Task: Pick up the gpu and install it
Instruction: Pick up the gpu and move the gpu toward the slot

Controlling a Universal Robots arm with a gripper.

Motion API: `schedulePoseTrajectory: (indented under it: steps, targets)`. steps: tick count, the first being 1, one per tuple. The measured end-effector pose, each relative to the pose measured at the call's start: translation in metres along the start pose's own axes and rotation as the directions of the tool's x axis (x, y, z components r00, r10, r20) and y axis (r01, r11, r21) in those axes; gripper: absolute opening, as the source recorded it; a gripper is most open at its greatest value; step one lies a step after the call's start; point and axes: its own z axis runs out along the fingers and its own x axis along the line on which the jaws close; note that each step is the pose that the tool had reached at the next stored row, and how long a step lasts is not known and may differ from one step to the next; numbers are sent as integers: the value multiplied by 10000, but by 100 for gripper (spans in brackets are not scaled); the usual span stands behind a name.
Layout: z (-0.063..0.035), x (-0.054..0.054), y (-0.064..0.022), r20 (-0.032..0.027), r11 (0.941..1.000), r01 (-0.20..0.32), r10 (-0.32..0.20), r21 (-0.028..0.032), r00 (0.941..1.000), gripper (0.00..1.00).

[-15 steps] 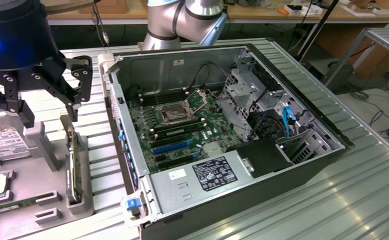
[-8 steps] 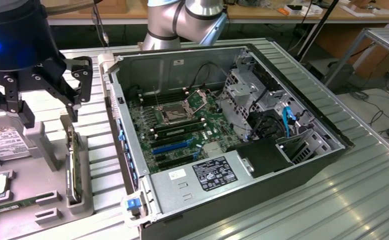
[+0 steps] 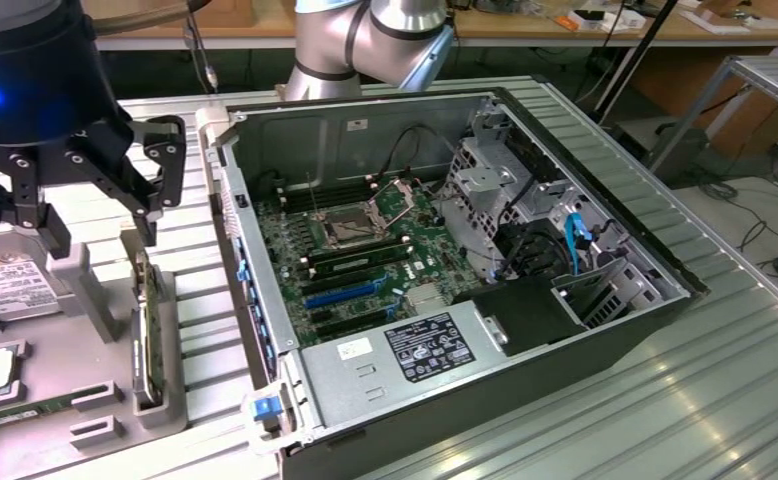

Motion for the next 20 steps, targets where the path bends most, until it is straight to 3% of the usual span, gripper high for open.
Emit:
schedulePoseTrajectory:
  steps: [20]
  targets:
    - [81,2,-5,0,10000,0,0,0,10000,62]
